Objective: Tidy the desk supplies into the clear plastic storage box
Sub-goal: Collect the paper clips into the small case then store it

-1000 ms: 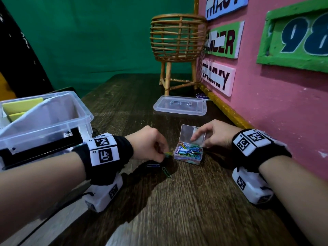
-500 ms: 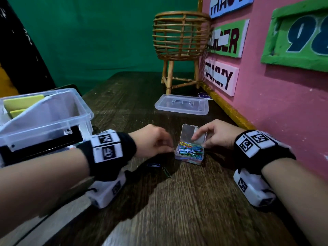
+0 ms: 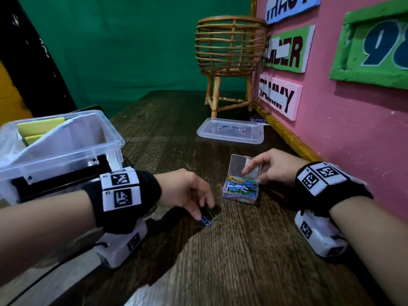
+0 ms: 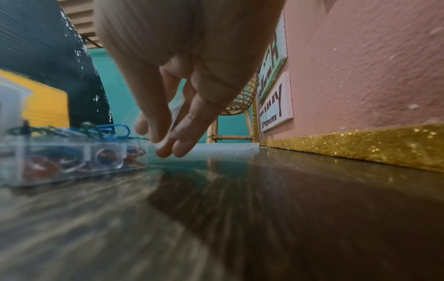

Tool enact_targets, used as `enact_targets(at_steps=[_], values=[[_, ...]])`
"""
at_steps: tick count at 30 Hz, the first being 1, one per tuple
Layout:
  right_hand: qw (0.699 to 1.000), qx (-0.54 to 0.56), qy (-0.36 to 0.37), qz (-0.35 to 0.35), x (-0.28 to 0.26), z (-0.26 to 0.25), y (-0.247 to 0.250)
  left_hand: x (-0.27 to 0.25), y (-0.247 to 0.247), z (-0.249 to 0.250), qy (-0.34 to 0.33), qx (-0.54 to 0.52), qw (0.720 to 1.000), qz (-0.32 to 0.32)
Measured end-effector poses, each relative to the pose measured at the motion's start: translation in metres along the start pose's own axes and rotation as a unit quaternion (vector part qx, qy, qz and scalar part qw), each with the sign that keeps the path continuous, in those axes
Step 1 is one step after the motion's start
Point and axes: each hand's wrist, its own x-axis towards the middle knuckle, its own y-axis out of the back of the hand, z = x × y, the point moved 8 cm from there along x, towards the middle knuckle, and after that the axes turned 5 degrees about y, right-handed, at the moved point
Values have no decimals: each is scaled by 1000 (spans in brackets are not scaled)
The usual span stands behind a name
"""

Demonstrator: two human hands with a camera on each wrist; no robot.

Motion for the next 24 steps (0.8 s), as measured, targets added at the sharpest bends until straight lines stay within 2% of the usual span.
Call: enact_targets(at_steps=[9,13,16,21,24], values=[[1000,5,10,-5,2,1,-1,16,-5,20,-20,61,998,7],[1000,7,9,-2,2,0,-1,20,-16,28,-25,120,992,-16],[1000,3,5,3,3,1,0,21,-18,30,-28,119,992,-16],[1000,-4,16,6,2,-1,1,21,-7,33,-29,95,995,29],[999,-11,29,30,0,-6,5,20,17,39,-45,73,986,141]])
